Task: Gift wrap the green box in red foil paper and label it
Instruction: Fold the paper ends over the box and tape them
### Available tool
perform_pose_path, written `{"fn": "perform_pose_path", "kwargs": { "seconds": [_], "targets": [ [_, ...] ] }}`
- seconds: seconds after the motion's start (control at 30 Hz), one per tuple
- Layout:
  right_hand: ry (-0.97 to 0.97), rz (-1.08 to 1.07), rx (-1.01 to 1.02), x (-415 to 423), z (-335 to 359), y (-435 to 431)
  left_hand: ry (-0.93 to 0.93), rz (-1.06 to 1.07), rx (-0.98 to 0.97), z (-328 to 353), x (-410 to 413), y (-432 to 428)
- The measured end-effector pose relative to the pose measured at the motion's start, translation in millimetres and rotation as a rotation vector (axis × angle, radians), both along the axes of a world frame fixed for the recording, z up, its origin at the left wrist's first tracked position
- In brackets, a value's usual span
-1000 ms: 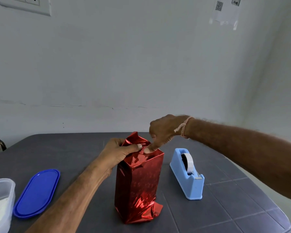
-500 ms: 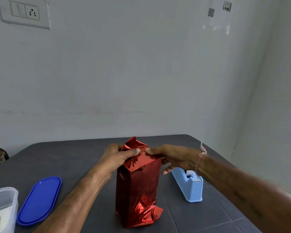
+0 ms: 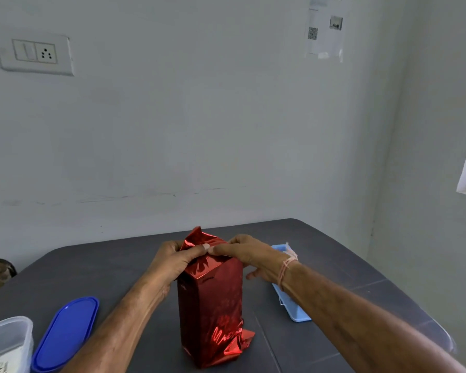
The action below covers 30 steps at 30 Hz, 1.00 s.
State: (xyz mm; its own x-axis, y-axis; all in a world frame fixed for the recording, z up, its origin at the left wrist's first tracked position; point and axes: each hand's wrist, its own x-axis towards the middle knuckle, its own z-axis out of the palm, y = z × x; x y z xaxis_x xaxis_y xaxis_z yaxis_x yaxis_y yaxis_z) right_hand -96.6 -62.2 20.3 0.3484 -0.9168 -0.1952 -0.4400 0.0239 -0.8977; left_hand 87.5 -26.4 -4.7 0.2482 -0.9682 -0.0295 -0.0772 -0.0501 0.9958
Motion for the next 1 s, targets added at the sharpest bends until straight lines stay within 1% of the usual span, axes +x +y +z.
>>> {"fn": "perform_pose_path", "kwargs": {
  "seconds": [0.2, 0.27, 0.33, 0.4, 0.47, 0.5, 0.57, 0.63, 0.7, 0.8, 0.9, 1.0],
  "targets": [
    [-0.112, -0.047, 0.049, -2, -5, 7, 0.003, 0.027, -0.007, 2, -6, 5],
    [-0.217, -0.058, 0.072, -10, -16, 7, 0.009, 0.027, -0.013, 3, -6, 7],
    [-0.357, -0.099, 0.024, -18, -30, 9, 0.022, 0.044, -0.018, 3, -7, 9],
    [-0.418, -0.2, -0.123, -32, -43, 12, 0.045, 0.07, -0.027, 2, -8, 11],
    [-0.403, -0.346, -0.289, -53, -56, 10, 0.061, 0.088, -0.042, 2, -10, 12],
    [-0.364, -0.429, -0.359, -67, -63, 6, 0.069, 0.094, -0.051, 2, -12, 12],
    [-0.168, -0.601, -0.437, -96, -78, -6, 0.082, 0.105, -0.07, 2, -14, 13],
    [0.011, -0.689, -0.404, -123, -93, -15, 0.092, 0.121, -0.087, 2, -17, 15],
    [0.081, -0.681, -0.297, -139, -105, -21, 0.099, 0.129, -0.093, 1, -20, 16],
    [0.054, -0.563, -0.07, -143, -114, -28, 0.096, 0.129, -0.098, 3, -21, 18],
    [0.086, -0.531, -0.015, -143, -109, -37, 0.094, 0.129, -0.101, 3, -20, 18],
    [0.026, -0.548, 0.074, -140, -96, -39, 0.094, 0.132, -0.092, 2, -19, 18]
  ]
}}
